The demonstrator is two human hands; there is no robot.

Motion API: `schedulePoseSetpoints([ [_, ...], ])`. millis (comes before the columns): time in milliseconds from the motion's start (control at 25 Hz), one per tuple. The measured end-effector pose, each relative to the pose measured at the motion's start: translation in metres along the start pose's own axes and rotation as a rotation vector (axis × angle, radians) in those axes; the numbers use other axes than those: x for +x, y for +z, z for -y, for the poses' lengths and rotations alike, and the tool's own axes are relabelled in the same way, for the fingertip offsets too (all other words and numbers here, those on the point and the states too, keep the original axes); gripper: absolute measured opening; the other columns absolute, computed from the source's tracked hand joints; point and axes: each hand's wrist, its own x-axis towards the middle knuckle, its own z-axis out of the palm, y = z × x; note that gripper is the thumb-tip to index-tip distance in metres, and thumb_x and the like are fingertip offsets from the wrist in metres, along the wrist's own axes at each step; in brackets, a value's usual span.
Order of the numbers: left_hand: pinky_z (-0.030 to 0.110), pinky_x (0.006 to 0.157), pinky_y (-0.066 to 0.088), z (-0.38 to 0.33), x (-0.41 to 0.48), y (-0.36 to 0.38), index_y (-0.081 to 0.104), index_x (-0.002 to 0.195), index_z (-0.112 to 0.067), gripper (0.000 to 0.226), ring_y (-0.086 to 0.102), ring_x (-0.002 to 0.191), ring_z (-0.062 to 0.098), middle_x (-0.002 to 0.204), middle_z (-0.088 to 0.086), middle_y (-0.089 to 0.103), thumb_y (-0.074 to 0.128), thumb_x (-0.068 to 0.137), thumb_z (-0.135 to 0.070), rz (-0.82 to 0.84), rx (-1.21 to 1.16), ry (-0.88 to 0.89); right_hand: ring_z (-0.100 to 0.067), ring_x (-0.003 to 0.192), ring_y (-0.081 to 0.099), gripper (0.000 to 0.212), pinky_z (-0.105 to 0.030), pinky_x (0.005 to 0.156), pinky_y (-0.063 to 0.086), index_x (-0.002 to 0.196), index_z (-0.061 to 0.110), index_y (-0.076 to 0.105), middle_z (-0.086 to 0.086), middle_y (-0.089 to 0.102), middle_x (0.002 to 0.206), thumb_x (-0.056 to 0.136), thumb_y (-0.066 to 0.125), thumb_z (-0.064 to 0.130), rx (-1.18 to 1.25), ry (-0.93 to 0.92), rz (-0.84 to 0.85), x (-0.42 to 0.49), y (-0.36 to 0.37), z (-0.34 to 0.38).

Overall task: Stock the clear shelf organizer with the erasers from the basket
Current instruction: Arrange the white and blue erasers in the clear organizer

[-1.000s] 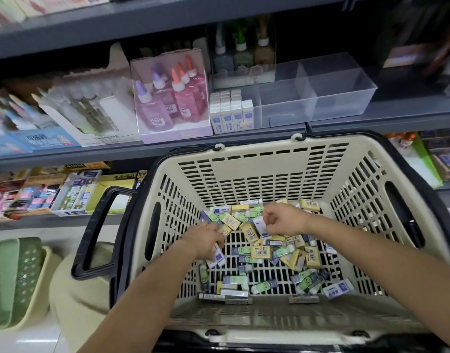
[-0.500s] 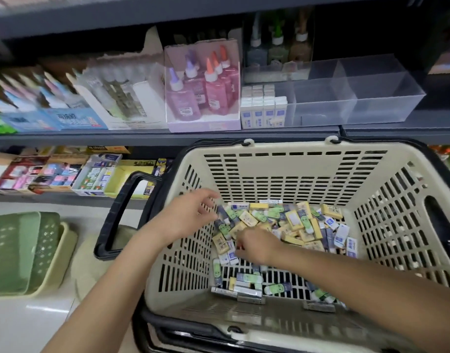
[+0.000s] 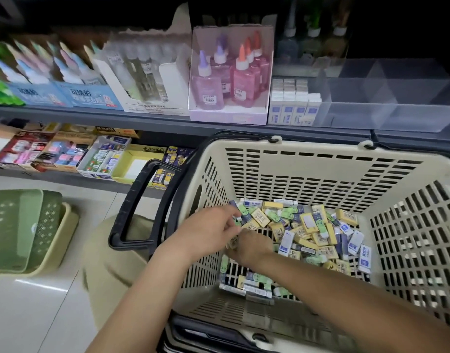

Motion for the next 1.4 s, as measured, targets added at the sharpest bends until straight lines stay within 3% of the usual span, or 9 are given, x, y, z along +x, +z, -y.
schedulePoseSetpoints([
  [80, 0.027, 0.082, 0.049, 0.001, 0.0, 0.0, 0.051, 0.125, -0.028, 0.034, 0.059, 0.092, 0.006, 0.097, -0.015, 0.061, 0.053, 0.092, -0.034, 0.002, 0.009, -0.006, -0.013, 0.061, 0.05, 0.038, -0.024, 0.046, 0.031, 0.085, 0.018, 0.05, 0.003, 0.057, 0.08, 0.078, 0.056, 0.055, -0.008, -0.009, 0.01, -0.001, -0.009, -0.005],
  [240, 0.031, 0.085, 0.049, -0.002, -0.003, 0.0, 0.05, 0.126, -0.029, 0.036, 0.059, 0.097, 0.009, 0.103, -0.013, 0.062, 0.053, 0.091, -0.039, 0.016, 0.053, -0.016, -0.023, 0.085, 0.058, 0.06, -0.031, 0.056, 0.041, 0.118, 0.01, 0.045, -0.006, 0.053, 0.11, 0.076, 0.061, 0.051, -0.114, -0.069, 0.019, -0.009, -0.003, -0.01],
  [480, 0.032, 0.089, 0.048, -0.009, 0.0, -0.005, 0.052, 0.124, -0.022, 0.036, 0.057, 0.102, 0.012, 0.117, -0.003, 0.059, 0.054, 0.091, -0.037, 0.079, 0.017, -0.046, -0.01, 0.064, 0.05, 0.037, -0.025, 0.047, 0.033, 0.082, 0.026, 0.044, 0.007, 0.052, 0.077, 0.068, 0.064, 0.053, 0.164, -0.195, -0.002, -0.04, -0.06, -0.046],
  [640, 0.036, 0.085, 0.05, -0.031, 0.011, -0.005, 0.05, 0.117, -0.022, 0.039, 0.061, 0.096, 0.014, 0.109, 0.0, 0.063, 0.047, 0.091, -0.05, 0.256, 0.065, -0.087, -0.01, 0.07, 0.054, 0.038, -0.031, 0.056, 0.043, 0.087, 0.029, 0.046, 0.007, 0.056, 0.084, 0.065, 0.071, 0.047, 0.378, -0.231, -0.093, -0.071, -0.098, -0.077],
  [800, 0.022, 0.059, 0.054, -0.064, 0.034, -0.002, 0.058, 0.096, -0.019, 0.014, 0.066, 0.068, 0.008, 0.081, -0.001, 0.068, 0.053, 0.093, -0.031, 0.207, -0.243, -0.082, -0.013, 0.075, 0.061, 0.041, -0.029, 0.062, 0.047, 0.092, 0.026, 0.051, 0.007, 0.063, 0.086, 0.066, 0.078, 0.041, 0.616, -0.236, -0.208, -0.094, -0.117, -0.09],
  [960, 0.019, 0.051, 0.052, -0.08, 0.052, 0.003, 0.055, 0.091, -0.019, 0.009, 0.061, 0.053, 0.003, 0.076, 0.003, 0.067, 0.063, 0.087, -0.015, -0.015, -0.564, -0.176, -0.021, 0.058, 0.052, 0.009, -0.025, 0.047, 0.04, 0.088, 0.022, 0.06, -0.003, 0.063, 0.075, 0.087, 0.063, 0.014, 0.95, -0.201, -0.199, -0.096, -0.127, -0.11],
  [1080, 0.02, 0.05, 0.049, -0.081, 0.055, 0.009, 0.058, 0.088, -0.012, 0.015, 0.057, 0.055, 0.011, 0.075, 0.009, 0.067, 0.07, 0.081, -0.009, -0.105, -0.847, -0.256, -0.014, 0.057, 0.052, 0.013, -0.025, 0.052, 0.043, 0.09, 0.015, 0.064, -0.007, 0.06, 0.074, 0.092, 0.054, 0.007, 1.002, -0.158, -0.226, -0.097, -0.134, -0.125],
  [1240, 0.02, 0.05, 0.046, -0.079, 0.053, 0.016, 0.065, 0.088, -0.011, 0.013, 0.054, 0.052, 0.007, 0.069, 0.0, 0.066, 0.073, 0.077, -0.012, -0.176, -1.082, -0.274, -0.002, 0.055, 0.062, 0.018, -0.015, 0.047, 0.046, 0.103, 0.006, 0.061, 0.003, 0.068, 0.077, 0.085, 0.063, 0.004, 1.146, -0.147, -0.24, -0.096, -0.137, -0.125],
  [1400, 0.031, 0.061, 0.055, -0.078, 0.053, 0.017, 0.062, 0.085, -0.011, 0.011, 0.063, 0.073, 0.02, 0.074, 0.004, 0.066, 0.066, 0.083, -0.021, -0.142, -1.365, -0.326, 0.003, 0.053, 0.061, 0.016, -0.012, 0.049, 0.047, 0.099, 0.013, 0.064, 0.001, 0.065, 0.076, 0.086, 0.061, 0.005, 1.177, -0.121, -0.317, -0.097, -0.138, -0.125],
])
